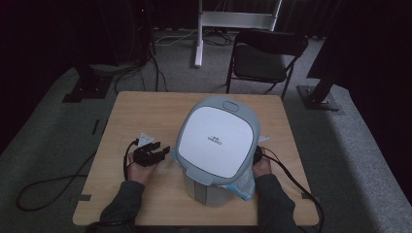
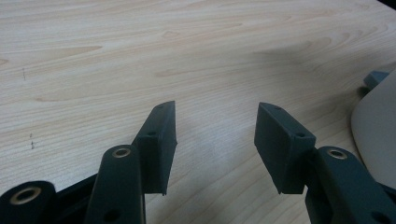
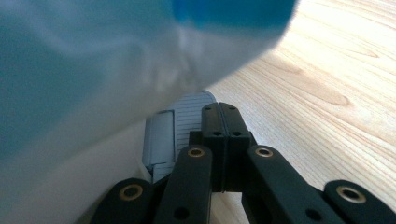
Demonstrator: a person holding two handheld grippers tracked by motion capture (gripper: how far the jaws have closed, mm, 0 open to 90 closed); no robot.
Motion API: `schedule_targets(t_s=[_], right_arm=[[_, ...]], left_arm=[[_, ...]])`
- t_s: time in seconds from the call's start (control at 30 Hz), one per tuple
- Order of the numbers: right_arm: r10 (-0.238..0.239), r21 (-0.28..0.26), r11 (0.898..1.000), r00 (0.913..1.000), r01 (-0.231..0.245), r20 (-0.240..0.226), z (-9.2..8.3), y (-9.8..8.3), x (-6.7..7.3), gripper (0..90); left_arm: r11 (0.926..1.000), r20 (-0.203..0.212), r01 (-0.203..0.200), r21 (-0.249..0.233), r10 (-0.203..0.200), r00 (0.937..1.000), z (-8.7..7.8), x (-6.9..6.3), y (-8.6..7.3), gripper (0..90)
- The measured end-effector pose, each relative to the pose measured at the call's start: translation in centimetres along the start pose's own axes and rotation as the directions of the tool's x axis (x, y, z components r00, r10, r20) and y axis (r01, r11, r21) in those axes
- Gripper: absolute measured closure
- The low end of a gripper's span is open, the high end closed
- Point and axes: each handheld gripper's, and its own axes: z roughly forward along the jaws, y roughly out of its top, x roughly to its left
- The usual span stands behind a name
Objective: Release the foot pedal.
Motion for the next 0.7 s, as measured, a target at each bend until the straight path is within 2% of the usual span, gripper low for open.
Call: schedule_targets(t_s=[0.17, 0.3, 0.37, 0.4, 0.47, 0.7], right_arm=[[-0.002, -0.029, 1.0, 1.0, 0.002, -0.001, -0.4, 0.3, 0.0, 90.0], [-0.01, -0.028, 1.0, 0.9999, 0.01, 0.014, -0.9, 0.3, 0.1, 90.0], [0.001, -0.042, 0.999, 0.9995, 0.0, 0.032, -1.2, 0.2, 0.0, 89.3], [0.009, -0.052, 0.999, 0.9994, -0.007, 0.033, -1.3, 0.2, 0.0, 84.6], [0.023, -0.077, 0.997, 0.9986, -0.019, 0.047, -1.8, 0.1, -0.3, 81.6], [0.055, -0.109, 0.993, 0.9942, -0.045, 0.093, -2.9, -0.1, -0.8, 72.2]], left_arm=[[1.0, -0.003, -0.002, 0.008, 0.002, 1.0, 0.0, 0.1, -0.2, 49.4], [1.0, -0.005, -0.004, 0.007, 0.004, 1.0, 0.1, 0.2, -0.3, 49.4], [1.0, -0.004, 0.003, 0.005, -0.003, 1.0, 0.0, 0.2, -0.3, 49.4], [1.0, -0.004, 0.003, 0.004, -0.003, 1.0, 0.0, 0.3, -0.3, 49.4], [1.0, -0.006, 0.005, 0.001, -0.005, 1.0, -0.1, 0.4, -0.4, 49.3], [0.9999, -0.009, 0.01, -0.008, -0.01, 0.9999, -0.5, 0.5, -0.4, 49.3]])
